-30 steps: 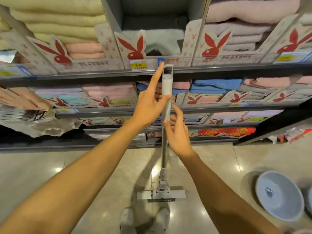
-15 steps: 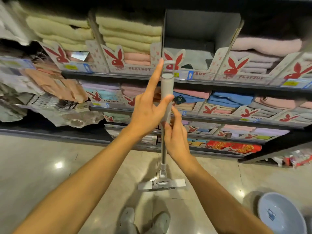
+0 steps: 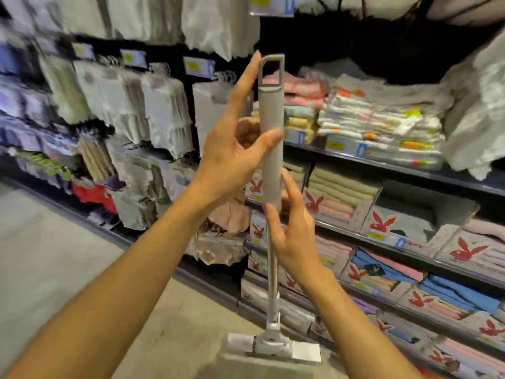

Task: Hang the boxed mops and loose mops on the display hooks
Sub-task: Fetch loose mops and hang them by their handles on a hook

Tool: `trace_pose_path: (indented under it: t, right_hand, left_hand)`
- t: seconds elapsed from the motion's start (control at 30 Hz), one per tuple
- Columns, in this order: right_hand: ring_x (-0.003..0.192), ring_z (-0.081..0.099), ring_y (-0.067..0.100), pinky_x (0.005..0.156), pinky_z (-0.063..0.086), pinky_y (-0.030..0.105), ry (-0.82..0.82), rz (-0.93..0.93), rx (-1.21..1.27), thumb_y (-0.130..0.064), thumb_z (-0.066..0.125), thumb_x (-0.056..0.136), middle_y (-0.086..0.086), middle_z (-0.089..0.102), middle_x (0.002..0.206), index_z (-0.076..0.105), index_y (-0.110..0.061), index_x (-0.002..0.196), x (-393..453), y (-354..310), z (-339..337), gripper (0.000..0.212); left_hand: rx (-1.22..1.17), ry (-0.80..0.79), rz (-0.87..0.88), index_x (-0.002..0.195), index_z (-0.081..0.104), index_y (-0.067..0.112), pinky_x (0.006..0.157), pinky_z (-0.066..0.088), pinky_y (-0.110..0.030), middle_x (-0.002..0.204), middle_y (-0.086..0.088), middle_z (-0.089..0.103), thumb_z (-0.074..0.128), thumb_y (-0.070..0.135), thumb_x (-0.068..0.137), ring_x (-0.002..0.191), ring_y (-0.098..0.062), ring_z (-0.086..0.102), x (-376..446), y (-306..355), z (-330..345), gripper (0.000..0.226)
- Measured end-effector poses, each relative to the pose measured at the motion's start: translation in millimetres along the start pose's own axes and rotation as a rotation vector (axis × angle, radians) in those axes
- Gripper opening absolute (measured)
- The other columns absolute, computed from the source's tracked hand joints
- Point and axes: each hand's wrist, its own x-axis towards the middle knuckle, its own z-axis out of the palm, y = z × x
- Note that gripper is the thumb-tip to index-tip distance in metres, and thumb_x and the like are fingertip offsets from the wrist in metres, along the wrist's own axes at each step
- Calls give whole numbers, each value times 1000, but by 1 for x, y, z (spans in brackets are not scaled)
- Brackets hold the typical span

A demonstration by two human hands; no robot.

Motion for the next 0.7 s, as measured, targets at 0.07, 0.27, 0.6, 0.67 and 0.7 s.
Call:
trace_pose_path:
  t: [0.07,0.27,0.6,0.67,0.7]
  right_hand:
    - [85,69,22,73,57,39,-40,-38,44,-36,52,104,8,69,117,8,-71,148,15,-27,32,72]
    - [65,66,27,61,55,44,-166,-162,249,-42,51,106,3,70,85,11,-70,150,48,-99,134,65]
    - [85,73,29,77,61,42,-483,-187,657,-15,61,104,11,71,107,33,-65,140,74,-212,323,68]
    - [88,73,29,78,63,42,-570,-207,739,-11,62,103,1,71,110,37,-60,136,77,-236,367,65]
    - [89,73,29,78,63,42,-609,-203,777,-13,62,102,-4,70,110,37,-55,137,78,-247,387,60]
  left_hand:
    - [9,41,-6,166,14,24,88,62,-40,105,14,75,64,7,103,88,-18,74,2,10,-45,83]
    - [91,123,-40,164,23,35,96,61,-41,108,3,75,70,8,100,98,-20,76,-6,29,-183,84]
    - [317,285,-123,162,24,48,82,57,-51,83,-27,66,71,20,101,82,-43,64,-70,42,-394,82]
    - [396,351,-147,156,27,60,84,52,-66,85,-40,57,72,28,99,86,-56,57,-88,41,-437,80]
    - [433,385,-151,153,27,63,85,50,-68,83,-41,55,71,24,100,83,-55,57,-96,41,-456,79]
